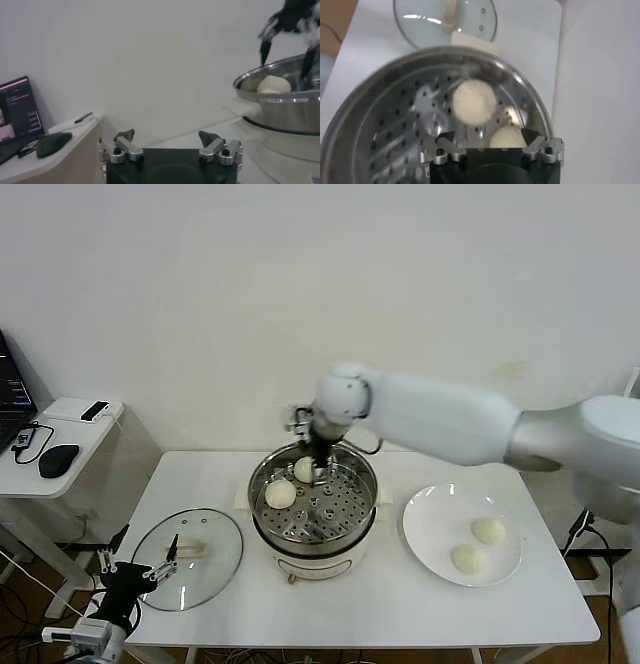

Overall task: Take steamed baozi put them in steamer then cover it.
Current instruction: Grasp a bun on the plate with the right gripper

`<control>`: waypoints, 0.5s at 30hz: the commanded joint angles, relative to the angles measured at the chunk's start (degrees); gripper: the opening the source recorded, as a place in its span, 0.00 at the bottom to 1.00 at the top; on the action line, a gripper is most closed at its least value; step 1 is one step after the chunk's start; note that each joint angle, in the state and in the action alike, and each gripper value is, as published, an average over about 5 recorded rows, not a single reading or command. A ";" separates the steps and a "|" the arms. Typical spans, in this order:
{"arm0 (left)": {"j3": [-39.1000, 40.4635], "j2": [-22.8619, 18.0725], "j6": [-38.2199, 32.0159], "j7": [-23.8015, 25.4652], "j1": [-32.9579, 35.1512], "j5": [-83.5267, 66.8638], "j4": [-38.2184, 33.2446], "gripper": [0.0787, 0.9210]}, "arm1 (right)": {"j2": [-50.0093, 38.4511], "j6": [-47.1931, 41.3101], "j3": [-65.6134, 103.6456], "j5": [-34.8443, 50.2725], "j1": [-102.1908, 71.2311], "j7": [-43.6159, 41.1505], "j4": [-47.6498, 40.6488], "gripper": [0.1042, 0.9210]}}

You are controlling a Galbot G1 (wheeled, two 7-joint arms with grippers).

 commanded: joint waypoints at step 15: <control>2.08 -0.31 0.03 -0.01 0.15 1.11 1.07 0.88 | -42.11 14.62 13.15 -27.32 -20.85 -7.79 15.98 0.88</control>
